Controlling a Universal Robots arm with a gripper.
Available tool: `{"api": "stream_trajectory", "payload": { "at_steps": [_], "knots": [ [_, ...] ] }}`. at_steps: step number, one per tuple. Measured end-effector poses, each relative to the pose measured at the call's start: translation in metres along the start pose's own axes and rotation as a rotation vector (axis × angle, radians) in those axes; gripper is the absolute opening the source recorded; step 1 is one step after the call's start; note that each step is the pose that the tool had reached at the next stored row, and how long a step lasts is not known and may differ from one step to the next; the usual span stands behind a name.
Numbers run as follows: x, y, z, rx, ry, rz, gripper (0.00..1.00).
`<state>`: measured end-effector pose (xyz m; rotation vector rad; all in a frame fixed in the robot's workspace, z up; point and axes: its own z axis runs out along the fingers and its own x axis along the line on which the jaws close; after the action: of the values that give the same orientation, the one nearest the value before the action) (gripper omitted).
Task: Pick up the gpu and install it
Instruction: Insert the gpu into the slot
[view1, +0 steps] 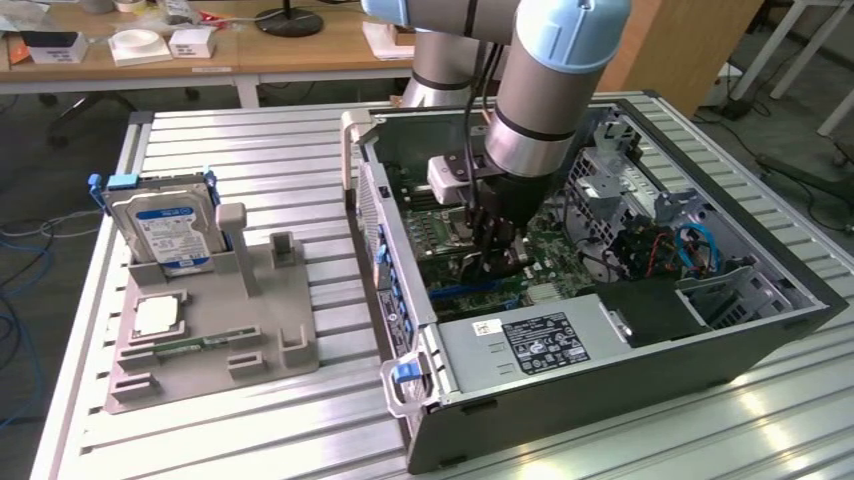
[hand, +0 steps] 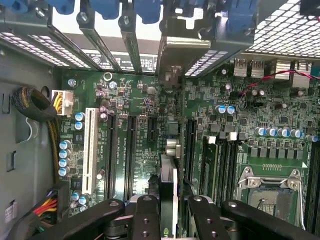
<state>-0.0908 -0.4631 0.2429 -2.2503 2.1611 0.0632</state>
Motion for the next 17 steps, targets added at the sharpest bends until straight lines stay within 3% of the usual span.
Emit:
{"api": "stream_trajectory", "payload": {
  "at_steps": [9, 17],
  "knots": [
    [-0.0016, 0.0061, 0.0018, 0.0002, -0.0004, 0.0, 0.27],
    [-0.0015, 0.0065, 0.004, 0.0002, -0.0004, 0.0, 0.27]
  ]
}}
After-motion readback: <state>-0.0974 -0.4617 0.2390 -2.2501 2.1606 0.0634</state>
